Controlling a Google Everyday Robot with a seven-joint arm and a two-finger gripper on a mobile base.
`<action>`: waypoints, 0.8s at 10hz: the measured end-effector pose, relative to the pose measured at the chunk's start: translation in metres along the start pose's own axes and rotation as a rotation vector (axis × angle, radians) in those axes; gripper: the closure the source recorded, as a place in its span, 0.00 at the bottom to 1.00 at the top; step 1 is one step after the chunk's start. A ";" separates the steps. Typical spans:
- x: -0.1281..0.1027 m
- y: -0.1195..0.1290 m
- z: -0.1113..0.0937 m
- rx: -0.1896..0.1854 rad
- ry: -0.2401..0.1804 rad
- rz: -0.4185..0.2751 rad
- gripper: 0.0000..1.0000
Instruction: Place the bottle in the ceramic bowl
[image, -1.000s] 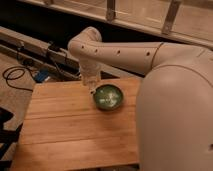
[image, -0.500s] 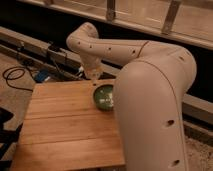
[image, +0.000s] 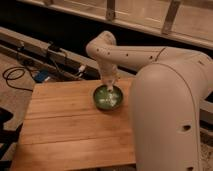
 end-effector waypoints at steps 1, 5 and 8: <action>0.008 -0.007 0.015 0.003 0.024 0.011 1.00; 0.025 0.003 0.051 -0.010 0.092 -0.016 1.00; 0.035 0.019 0.061 -0.035 0.120 -0.072 1.00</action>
